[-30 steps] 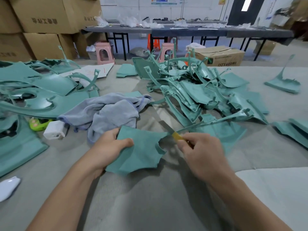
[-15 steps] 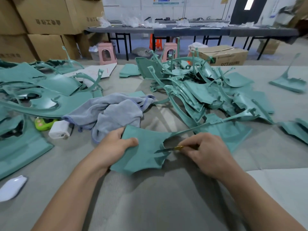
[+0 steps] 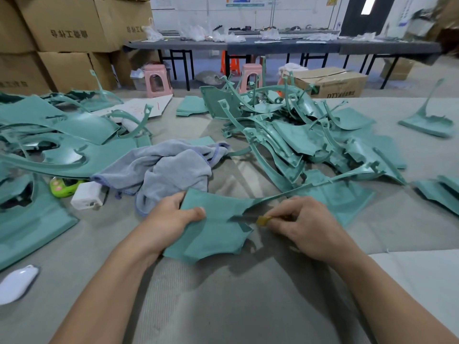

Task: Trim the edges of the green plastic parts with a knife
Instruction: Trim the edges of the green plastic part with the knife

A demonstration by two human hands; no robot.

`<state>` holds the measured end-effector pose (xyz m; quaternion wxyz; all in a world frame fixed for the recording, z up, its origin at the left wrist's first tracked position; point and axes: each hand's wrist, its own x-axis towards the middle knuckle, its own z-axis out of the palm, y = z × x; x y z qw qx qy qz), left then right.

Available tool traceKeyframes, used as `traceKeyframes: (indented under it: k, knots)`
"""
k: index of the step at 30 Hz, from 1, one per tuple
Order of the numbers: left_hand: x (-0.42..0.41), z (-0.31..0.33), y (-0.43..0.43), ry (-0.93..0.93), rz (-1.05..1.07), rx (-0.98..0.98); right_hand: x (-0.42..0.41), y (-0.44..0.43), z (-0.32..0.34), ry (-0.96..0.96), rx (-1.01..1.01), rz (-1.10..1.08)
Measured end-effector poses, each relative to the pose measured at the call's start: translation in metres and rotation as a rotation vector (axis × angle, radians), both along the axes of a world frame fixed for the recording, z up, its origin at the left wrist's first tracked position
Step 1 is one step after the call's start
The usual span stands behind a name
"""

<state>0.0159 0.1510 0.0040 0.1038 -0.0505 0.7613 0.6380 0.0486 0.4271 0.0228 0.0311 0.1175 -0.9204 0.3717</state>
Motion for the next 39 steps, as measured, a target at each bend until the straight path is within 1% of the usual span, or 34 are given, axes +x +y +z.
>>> traceKeyframes:
  k: [2, 5, 8, 10, 12, 15, 19, 21, 23, 24, 27, 29, 31, 32, 34, 35, 36, 38, 39]
  knots:
    - [0.000, 0.000, 0.000, -0.005, -0.003, 0.002, 0.000, -0.002, -0.002, -0.028, 0.012, 0.011]
    - [-0.001, -0.001, -0.001, -0.003, 0.000, 0.011, -0.004, -0.004, -0.005, -0.009, -0.013, -0.064]
    - [0.000, -0.001, -0.001, -0.001, -0.004, 0.010, -0.002, -0.008, -0.007, -0.059, 0.009, 0.042]
    - [0.000, -0.001, -0.001, -0.002, -0.005, 0.007, 0.000, -0.011, -0.007, -0.019, 0.034, 0.022]
    - [0.001, 0.000, 0.000, -0.001, 0.003, 0.003, -0.001, -0.011, -0.005, 0.012, 0.016, -0.001]
    - [0.003, 0.002, 0.001, -0.002, 0.001, 0.006, 0.002, -0.011, -0.005, -0.020, 0.016, 0.066]
    - [0.005, 0.004, 0.002, -0.010, 0.002, -0.001, -0.001, -0.008, -0.005, 0.043, -0.006, -0.098]
    - [0.005, 0.005, 0.004, -0.010, 0.004, -0.005, -0.001, -0.007, -0.003, 0.001, -0.032, -0.070]
    - [0.005, 0.006, 0.004, -0.010, 0.002, -0.017, 0.001, -0.009, -0.002, -0.053, -0.010, -0.021]
    - [0.005, 0.007, 0.004, -0.009, 0.002, -0.024, 0.001, -0.010, -0.003, -0.047, 0.002, -0.046]
    - [0.005, 0.007, 0.004, -0.003, 0.006, -0.043, -0.001, -0.009, -0.002, 0.043, 0.008, -0.222]
    - [0.005, 0.007, 0.005, -0.001, 0.009, -0.055, 0.001, -0.008, 0.000, 0.003, -0.012, -0.202]
    - [0.005, 0.006, 0.005, 0.002, 0.012, -0.063, 0.005, -0.010, 0.001, -0.029, 0.079, -0.198]
    - [0.005, 0.006, 0.004, 0.002, 0.012, -0.064, 0.005, -0.011, 0.001, -0.005, 0.137, -0.251]
    - [0.005, 0.006, 0.004, 0.004, 0.010, -0.070, 0.004, -0.007, 0.003, 0.080, 0.199, -0.435]
    - [0.005, 0.005, 0.004, 0.004, 0.009, -0.076, 0.005, -0.005, 0.004, 0.119, 0.193, -0.496]
    - [0.005, 0.006, 0.004, 0.006, 0.009, -0.080, 0.007, -0.004, 0.005, 0.149, 0.162, -0.508]
    - [0.005, 0.007, 0.004, 0.001, 0.002, -0.084, 0.012, -0.009, 0.007, 0.137, 0.098, -0.392]
    - [0.004, 0.007, 0.004, -0.002, -0.003, -0.087, 0.015, -0.014, 0.007, 0.095, 0.108, -0.319]
